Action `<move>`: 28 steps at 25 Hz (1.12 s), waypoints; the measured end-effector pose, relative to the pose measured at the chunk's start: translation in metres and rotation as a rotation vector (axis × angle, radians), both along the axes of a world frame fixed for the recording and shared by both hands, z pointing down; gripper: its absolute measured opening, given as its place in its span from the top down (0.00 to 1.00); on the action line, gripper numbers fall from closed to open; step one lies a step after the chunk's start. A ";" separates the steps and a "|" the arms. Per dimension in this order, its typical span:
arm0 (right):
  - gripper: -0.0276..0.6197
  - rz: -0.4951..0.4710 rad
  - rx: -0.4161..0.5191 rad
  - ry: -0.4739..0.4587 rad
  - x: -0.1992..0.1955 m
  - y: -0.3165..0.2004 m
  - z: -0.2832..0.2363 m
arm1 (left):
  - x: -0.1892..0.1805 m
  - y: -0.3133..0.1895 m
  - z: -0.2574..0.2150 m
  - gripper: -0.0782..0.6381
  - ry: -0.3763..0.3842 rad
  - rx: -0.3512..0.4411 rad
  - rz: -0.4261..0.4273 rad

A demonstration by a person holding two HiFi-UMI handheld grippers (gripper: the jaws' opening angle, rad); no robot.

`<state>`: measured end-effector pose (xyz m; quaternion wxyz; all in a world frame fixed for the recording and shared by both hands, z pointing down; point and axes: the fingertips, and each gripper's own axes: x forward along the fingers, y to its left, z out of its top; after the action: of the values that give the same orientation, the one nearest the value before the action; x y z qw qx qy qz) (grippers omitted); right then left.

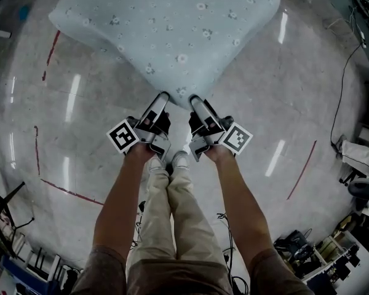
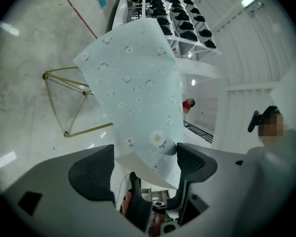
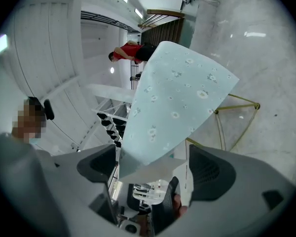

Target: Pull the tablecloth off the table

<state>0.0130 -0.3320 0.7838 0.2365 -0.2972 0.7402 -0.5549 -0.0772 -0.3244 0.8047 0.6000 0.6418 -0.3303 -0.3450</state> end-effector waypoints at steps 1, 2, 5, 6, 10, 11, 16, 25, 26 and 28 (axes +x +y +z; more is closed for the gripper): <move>0.27 0.010 -0.001 -0.019 0.000 -0.003 -0.001 | -0.002 -0.002 -0.001 0.37 0.022 0.005 -0.017; 0.27 0.020 -0.003 -0.036 0.001 -0.007 -0.002 | -0.005 -0.004 -0.003 0.37 0.042 0.011 -0.035; 0.30 0.044 0.000 -0.060 0.003 -0.015 -0.004 | -0.009 -0.012 -0.007 0.37 0.069 0.028 -0.064; 0.30 0.049 0.000 -0.062 0.004 -0.017 -0.004 | -0.009 -0.014 -0.008 0.37 0.069 0.033 -0.065; 0.34 0.049 -0.009 -0.073 0.009 -0.021 -0.002 | -0.017 -0.018 -0.004 0.37 0.087 0.021 -0.093; 0.35 0.048 -0.009 -0.069 0.011 -0.020 0.000 | -0.021 -0.018 -0.002 0.37 0.097 0.019 -0.106; 0.39 0.052 -0.002 -0.094 0.013 -0.022 0.000 | -0.021 -0.019 -0.002 0.37 0.104 0.050 -0.099; 0.60 0.079 0.030 -0.093 0.014 -0.022 -0.008 | -0.030 -0.012 0.000 0.52 0.198 0.060 -0.149; 0.63 0.081 0.038 -0.087 0.014 -0.022 -0.010 | -0.031 -0.010 -0.001 0.54 0.199 0.063 -0.146; 0.69 0.083 0.050 -0.068 0.014 -0.022 -0.012 | -0.032 -0.008 -0.003 0.57 0.209 0.067 -0.135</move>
<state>0.0268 -0.3538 0.7714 0.2918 -0.3027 0.7324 -0.5356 -0.1091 -0.3329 0.8015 0.5845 0.5984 -0.2970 -0.4604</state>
